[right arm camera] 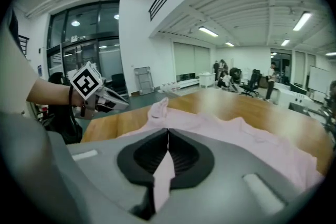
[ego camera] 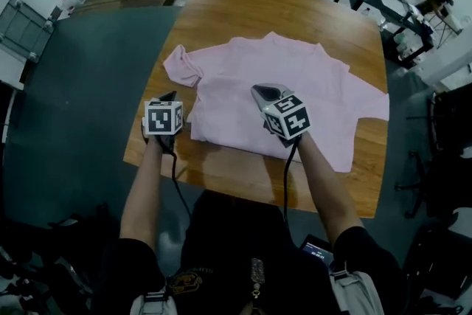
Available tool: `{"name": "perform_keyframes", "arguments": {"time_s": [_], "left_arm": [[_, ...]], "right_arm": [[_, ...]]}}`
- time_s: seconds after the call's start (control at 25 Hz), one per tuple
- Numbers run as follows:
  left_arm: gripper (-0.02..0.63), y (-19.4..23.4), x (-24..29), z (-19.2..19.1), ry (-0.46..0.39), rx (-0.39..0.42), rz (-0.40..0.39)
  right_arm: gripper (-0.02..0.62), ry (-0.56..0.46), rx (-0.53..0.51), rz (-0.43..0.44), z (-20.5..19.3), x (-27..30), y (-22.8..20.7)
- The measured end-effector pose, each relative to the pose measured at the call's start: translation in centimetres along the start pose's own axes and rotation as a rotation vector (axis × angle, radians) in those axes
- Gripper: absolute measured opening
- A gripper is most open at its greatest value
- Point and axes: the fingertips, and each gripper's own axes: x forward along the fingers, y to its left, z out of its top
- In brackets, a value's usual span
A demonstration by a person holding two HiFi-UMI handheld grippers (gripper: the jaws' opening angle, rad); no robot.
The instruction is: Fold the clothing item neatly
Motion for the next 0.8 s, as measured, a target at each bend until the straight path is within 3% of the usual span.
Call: {"name": "perform_keyframes", "arguments": {"time_s": [0.16, 0.28, 0.44, 0.64, 0.8], "left_arm": [[0.008, 1.8, 1.4, 0.5, -0.005, -0.017, -0.006], [0.008, 3.6, 3.3, 0.5, 0.003, -0.026, -0.046], [0.008, 6.2, 6.3, 1.0, -0.001, -0.002, -0.152], [0.023, 7.9, 9.8, 1.0, 0.052, 0.128, -0.264], [0.086, 7.9, 11.4, 0.5, 0.069, 0.177, -0.326]], "right_arm": [[0.008, 0.034, -0.112, 0.149, 3.2, 6.2, 5.2], [0.022, 0.075, -0.181, 0.204, 5.0, 10.8, 8.2], [0.046, 0.154, -0.255, 0.218, 5.5, 16.8, 10.1], [0.077, 0.229, -0.270, 0.194, 4.6, 22.0, 10.2], [0.077, 0.319, -0.322, 0.196, 3.7, 24.3, 9.7]]}}
